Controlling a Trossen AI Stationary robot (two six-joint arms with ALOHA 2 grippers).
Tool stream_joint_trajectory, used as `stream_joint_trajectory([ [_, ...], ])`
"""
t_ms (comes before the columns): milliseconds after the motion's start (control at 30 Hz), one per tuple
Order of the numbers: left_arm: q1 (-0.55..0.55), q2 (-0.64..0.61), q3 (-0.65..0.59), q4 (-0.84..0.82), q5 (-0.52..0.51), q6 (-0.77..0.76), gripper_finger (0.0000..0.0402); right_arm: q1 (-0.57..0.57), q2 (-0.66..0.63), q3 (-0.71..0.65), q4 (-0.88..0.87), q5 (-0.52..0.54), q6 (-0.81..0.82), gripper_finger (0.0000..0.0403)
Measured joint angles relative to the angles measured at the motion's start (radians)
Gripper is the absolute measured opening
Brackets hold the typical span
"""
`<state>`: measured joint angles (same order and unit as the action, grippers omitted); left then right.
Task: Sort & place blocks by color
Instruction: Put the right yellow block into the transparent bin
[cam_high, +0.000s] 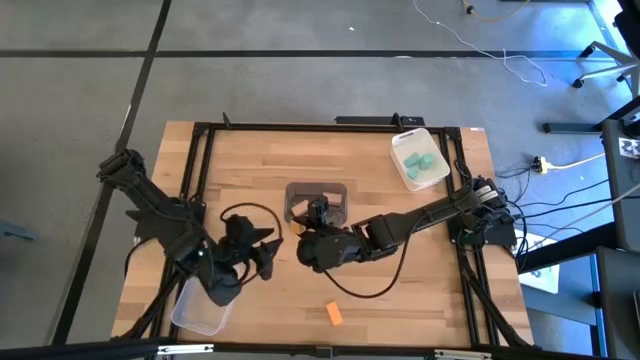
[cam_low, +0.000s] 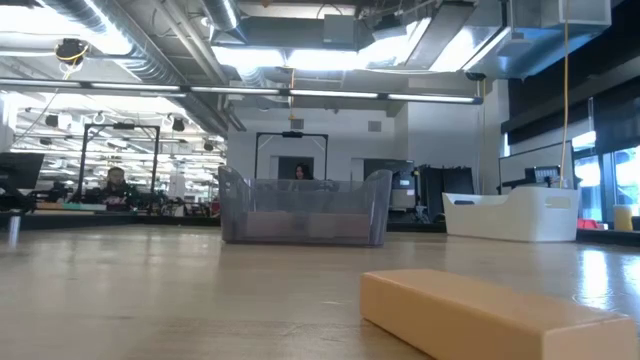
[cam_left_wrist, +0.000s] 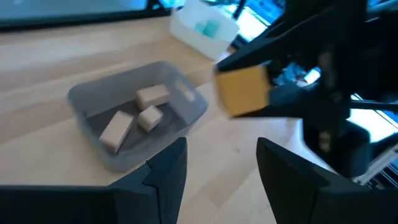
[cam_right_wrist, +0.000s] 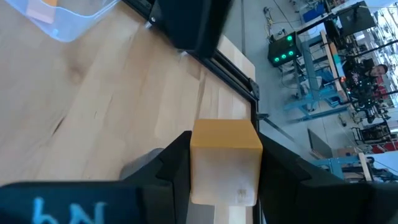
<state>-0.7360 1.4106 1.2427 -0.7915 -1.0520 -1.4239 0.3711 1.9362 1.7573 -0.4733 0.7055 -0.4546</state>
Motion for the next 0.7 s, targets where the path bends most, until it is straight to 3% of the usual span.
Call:
stream_joint_trajectory([
  [133, 0.04, -0.024, 0.0, 0.096, 0.041, 0.142, 0.0183, 0.0, 0.0, 0.0, 0.0, 0.0, -0.003, 0.0132],
  [700, 0.177, -0.031, 0.0, 0.233, 0.155, 0.282, 0.0183, 0.0, 0.001, 0.0, 0.021, 0.001, -0.082, 0.0132],
])
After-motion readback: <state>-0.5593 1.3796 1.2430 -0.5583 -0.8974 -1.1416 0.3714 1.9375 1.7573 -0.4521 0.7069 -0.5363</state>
